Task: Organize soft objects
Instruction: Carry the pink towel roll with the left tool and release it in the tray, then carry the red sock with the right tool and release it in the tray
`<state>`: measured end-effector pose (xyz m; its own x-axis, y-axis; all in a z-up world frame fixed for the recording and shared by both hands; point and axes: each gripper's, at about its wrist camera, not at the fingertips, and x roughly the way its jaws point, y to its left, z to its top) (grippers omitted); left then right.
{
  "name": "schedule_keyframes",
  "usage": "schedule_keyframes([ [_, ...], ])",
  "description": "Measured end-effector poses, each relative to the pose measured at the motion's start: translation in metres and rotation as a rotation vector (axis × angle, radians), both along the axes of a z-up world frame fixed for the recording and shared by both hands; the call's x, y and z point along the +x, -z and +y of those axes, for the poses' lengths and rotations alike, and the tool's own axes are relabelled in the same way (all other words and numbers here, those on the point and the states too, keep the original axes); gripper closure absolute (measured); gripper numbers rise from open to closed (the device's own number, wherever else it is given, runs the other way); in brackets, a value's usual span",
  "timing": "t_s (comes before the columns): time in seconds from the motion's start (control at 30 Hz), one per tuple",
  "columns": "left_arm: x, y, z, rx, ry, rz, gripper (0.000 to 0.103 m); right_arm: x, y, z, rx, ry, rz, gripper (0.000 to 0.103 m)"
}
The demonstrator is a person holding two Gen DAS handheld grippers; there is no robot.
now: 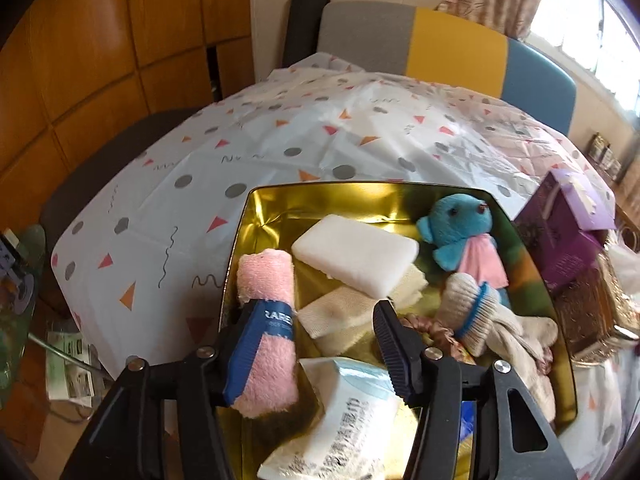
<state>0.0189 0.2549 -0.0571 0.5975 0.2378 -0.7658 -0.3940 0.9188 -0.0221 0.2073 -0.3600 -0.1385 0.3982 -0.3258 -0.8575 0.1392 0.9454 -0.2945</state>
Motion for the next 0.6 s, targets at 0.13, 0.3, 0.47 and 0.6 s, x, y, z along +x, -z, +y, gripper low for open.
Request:
schedule_keyframes([
  [0.13,-0.008,-0.009,-0.012,0.019,0.029,-0.025,0.044,0.002,-0.001,0.002,0.001,0.033,0.003,0.084],
  [0.3,-0.017,-0.015,-0.024,0.016,0.056,-0.047,0.044,0.003,-0.008,0.002,0.088,0.092,-0.01,0.085],
  [0.47,-0.024,-0.021,-0.037,0.021,0.085,-0.067,0.044,0.009,-0.014,0.015,0.205,0.104,-0.005,0.085],
  [0.6,-0.027,-0.023,-0.046,0.021,0.108,-0.078,0.043,0.011,-0.014,0.04,0.241,0.049,0.015,0.085],
])
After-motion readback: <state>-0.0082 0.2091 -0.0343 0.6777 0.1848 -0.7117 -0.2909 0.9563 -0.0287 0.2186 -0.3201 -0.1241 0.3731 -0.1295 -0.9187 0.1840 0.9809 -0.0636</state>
